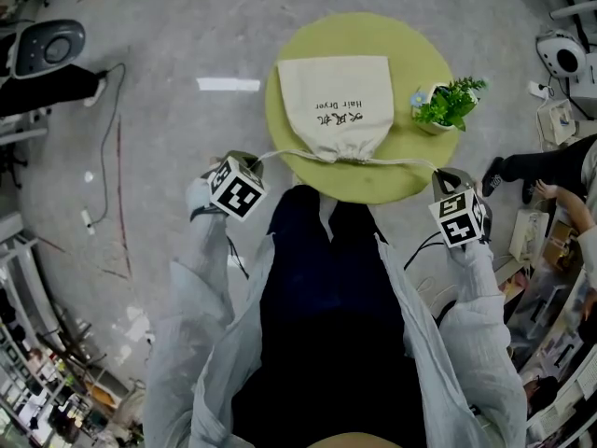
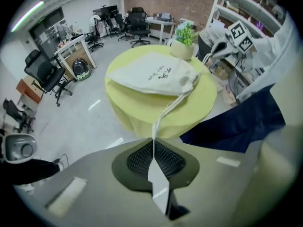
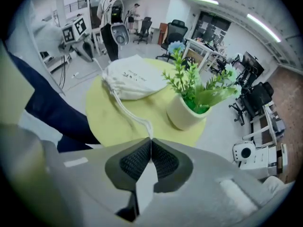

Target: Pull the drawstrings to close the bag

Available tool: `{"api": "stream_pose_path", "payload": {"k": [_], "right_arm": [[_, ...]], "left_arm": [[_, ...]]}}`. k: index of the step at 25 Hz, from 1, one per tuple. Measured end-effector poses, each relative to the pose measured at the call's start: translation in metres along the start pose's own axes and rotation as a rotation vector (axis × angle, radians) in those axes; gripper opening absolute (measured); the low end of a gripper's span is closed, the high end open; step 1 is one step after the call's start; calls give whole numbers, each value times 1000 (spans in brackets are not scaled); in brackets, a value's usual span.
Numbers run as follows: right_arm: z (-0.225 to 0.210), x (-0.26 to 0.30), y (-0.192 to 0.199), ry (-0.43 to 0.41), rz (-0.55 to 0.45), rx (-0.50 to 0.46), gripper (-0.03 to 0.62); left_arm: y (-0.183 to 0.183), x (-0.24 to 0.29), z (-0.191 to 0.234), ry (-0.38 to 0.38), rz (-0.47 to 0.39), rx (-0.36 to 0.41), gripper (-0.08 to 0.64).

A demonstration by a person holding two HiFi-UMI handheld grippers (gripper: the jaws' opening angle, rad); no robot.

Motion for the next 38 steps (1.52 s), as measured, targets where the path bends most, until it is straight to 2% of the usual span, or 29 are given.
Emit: {"api": "stream_pose_path", "payload": {"k": [4,7,11,16,19,23,26,33,38], "right_arm": [[8,-2,-24,-45,-135,91,9],[13,3,-42,-87,-232,202,9],[18,12,-66,-133,-344,336,9],[25,26,-93,-132,-402,379,11],[28,33,-101,-152,-420,399,31],[28,35,-105,-210,-451,427,183],[23,32,-103,-211,-460,427,277],[10,10,-89,-192,-537,488,311],[4,-11,-87,-189,-592,513,311]], "left_arm": [[-22,-5,-12,63,-133,-49,28],[-41,-6,-23,99,-225,-72,29],[-64,-2,-30,132,-352,-152,29],[-88,1,-30,143,-493,-265,31],[-99,2,-30,170,-545,-293,51],[-106,1,-33,198,-577,-278,159],[-105,-1,-30,219,-593,-303,265],[-97,-18,-21,242,-639,-356,337],[-104,-28,-18,235,-618,-281,370]]}}
Point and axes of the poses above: the fingertips, and each gripper's own axes: x forward along the fingers, z to its left, y out of its underside, the point moved 9 cm from there along -x, backward along the fingers, and after that the axes turned 5 degrees about -z, right-handed, at the moved point
